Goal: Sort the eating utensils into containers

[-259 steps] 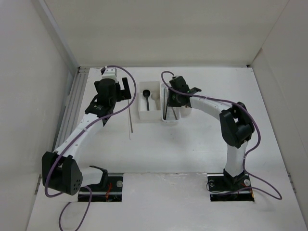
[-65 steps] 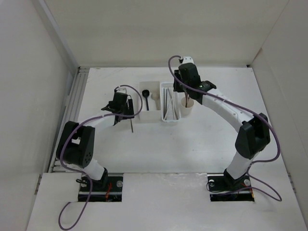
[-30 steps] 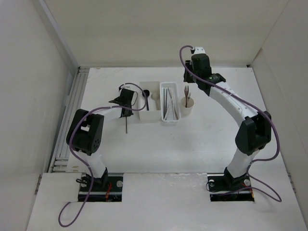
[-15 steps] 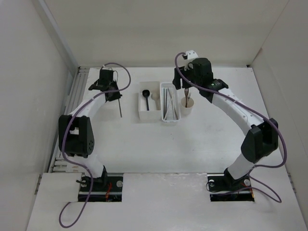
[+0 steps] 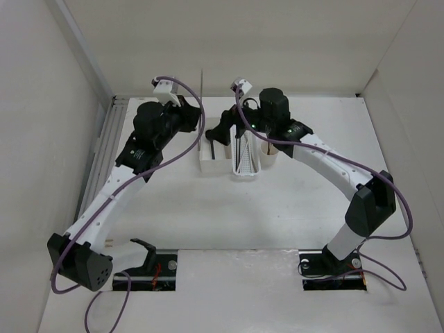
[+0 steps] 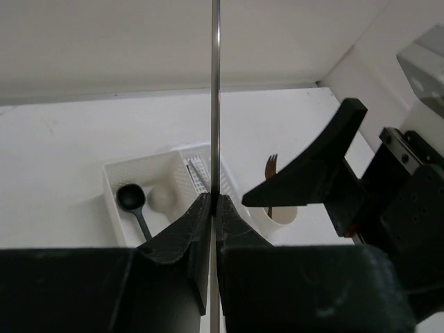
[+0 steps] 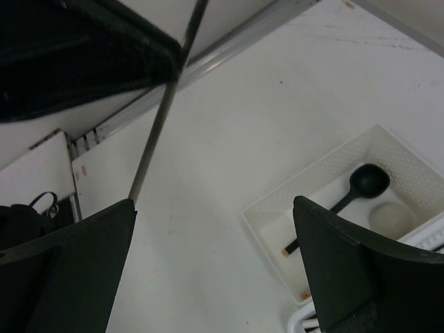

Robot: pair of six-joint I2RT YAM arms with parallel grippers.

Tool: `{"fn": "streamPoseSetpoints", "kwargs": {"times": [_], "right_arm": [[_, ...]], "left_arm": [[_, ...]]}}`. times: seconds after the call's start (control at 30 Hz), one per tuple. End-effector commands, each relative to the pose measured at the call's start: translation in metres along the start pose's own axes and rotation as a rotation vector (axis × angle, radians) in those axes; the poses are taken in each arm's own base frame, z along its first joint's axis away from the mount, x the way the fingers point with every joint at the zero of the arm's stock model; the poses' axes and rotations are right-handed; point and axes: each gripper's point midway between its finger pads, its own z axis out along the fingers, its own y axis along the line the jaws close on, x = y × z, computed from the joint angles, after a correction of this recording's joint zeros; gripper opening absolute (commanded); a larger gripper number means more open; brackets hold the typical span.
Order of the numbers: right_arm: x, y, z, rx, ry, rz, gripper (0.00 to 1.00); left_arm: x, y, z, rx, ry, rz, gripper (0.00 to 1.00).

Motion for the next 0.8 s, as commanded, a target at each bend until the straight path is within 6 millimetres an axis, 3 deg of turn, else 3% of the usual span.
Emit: {"fn": "streamPoseSetpoints", "kwargs": {"times": [0.0,0.1,0.27,0.37,0.5,0.53,0.57,0.63,0.7,0.73,0.77], "right_arm": [[-0.037,0.026,-0.001,-0.118,-0.126,-0.029,1.00],[-0.036,0.037,0.001,-0.142,-0.137,-0.020,0.98],[-0.031,0.044,0.005,-0.195,-0.130,0.023,0.87],[-0.020,0.044,0.012,-0.201,-0.109,0.057,0.78],[-0.016,0.038,0.018,-0.182,-0.106,0.084,0.59],[-0.021,0.041,0.017,-0.196,-0.112,0.076,0.50],[-0.016,0.039,0.020,-0.194,-0.102,0.091,0.48],[-0.026,0.040,0.022,-0.200,-0.123,0.077,0.47],[-0.019,0.036,0.029,-0.197,-0.106,0.111,0.47],[-0.025,0.037,0.028,-0.200,-0.117,0.104,0.45],[-0.022,0.035,0.031,-0.198,-0.110,0.109,0.36]], "left_arm": [[-0.002,-0.018,-0.001,0.063,-0.045,0.027,0.00],[0.005,-0.024,-0.001,0.080,-0.029,0.028,0.00],[-0.004,-0.030,-0.003,0.093,-0.064,0.030,0.00],[-0.004,-0.030,-0.003,0.093,-0.064,0.030,0.00],[-0.006,-0.033,-0.006,0.107,-0.068,0.019,0.00],[-0.004,-0.033,-0.006,0.104,-0.060,0.018,0.00],[-0.004,-0.033,-0.006,0.104,-0.059,0.009,0.00],[0.000,-0.032,-0.009,0.100,-0.049,-0.004,0.00],[0.004,-0.031,-0.008,0.097,-0.040,-0.018,0.00],[0.004,-0.031,-0.008,0.097,-0.040,-0.018,0.00],[0.004,-0.031,-0.008,0.097,-0.039,-0.027,0.00]]}}
